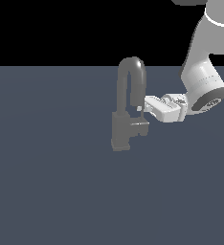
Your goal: Turn on the faucet by rotating a designated handle.
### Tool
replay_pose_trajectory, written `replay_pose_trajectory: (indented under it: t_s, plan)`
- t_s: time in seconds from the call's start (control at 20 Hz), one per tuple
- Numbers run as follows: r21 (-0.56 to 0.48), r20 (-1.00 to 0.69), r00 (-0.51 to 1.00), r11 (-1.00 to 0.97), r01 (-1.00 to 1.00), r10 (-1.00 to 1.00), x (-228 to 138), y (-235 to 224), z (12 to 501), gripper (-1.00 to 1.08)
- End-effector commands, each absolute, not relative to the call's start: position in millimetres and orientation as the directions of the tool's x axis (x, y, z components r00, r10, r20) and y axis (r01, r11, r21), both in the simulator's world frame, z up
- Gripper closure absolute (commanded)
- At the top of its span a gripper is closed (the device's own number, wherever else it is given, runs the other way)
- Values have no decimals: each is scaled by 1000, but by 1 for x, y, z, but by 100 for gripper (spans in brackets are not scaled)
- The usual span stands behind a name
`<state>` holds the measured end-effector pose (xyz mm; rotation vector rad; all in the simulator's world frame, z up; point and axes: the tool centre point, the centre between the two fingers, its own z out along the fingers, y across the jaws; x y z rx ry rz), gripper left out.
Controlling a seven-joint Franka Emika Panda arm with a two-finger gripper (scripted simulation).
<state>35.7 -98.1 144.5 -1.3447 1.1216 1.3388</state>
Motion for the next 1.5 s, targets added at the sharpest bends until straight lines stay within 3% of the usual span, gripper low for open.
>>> replay_pose_trajectory:
  t_s: [0.0, 1.45]
  plan:
    - [6, -1000, -7, -172, -985, 2, 36, -97, 142, 108]
    - [-8, -1000, 9, -171, -985, -6, -5, -104, 157, 108]
